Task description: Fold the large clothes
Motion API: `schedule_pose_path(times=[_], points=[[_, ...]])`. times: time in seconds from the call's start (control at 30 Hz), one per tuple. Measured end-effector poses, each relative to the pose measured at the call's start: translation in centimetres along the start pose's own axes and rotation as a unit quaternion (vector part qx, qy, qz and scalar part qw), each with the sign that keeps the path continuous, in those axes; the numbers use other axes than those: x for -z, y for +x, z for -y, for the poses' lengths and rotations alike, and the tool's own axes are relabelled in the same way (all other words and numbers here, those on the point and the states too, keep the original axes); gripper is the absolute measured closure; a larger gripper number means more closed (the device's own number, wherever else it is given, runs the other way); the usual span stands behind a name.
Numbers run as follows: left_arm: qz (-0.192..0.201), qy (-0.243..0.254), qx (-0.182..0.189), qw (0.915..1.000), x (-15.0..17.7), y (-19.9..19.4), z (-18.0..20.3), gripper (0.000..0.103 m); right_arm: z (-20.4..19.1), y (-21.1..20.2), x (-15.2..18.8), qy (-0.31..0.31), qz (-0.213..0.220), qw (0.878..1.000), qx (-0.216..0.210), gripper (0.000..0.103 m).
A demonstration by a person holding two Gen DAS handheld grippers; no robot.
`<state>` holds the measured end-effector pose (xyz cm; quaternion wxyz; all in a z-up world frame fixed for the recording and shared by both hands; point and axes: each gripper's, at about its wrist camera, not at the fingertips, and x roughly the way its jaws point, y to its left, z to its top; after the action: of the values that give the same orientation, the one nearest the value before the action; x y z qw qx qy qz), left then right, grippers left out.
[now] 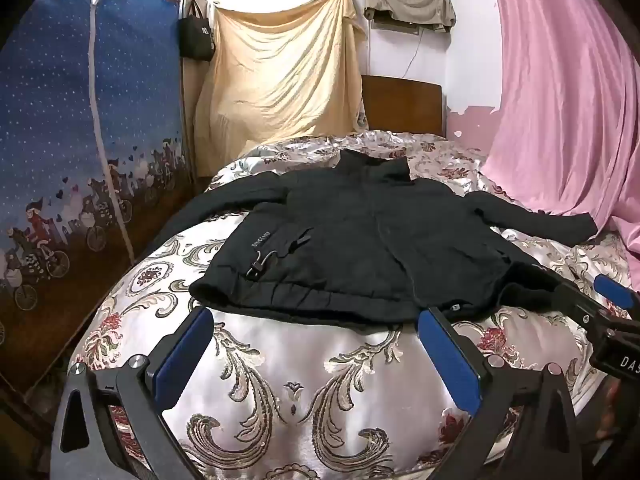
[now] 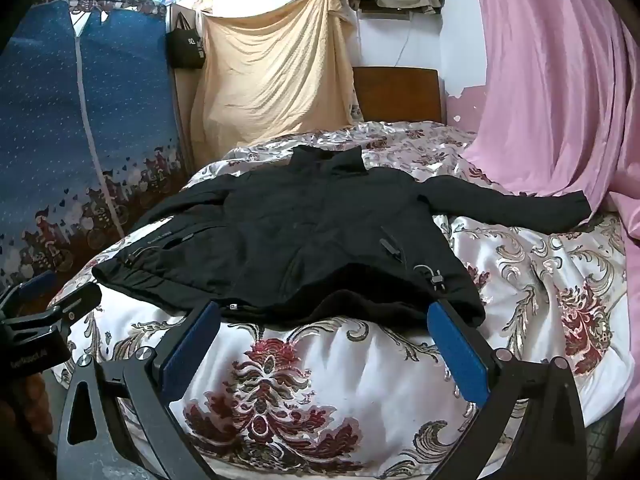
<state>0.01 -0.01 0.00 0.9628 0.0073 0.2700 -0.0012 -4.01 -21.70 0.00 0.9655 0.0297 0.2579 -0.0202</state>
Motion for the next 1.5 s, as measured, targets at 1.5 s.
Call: schedule_pose_path(times=[1.5], points=[[0.000,0.001,-0.001,1.0000,0.00,0.00,0.01,0.000,0.15,0.32,0.01,0.002,-0.004,1.000,0.000,0.001]])
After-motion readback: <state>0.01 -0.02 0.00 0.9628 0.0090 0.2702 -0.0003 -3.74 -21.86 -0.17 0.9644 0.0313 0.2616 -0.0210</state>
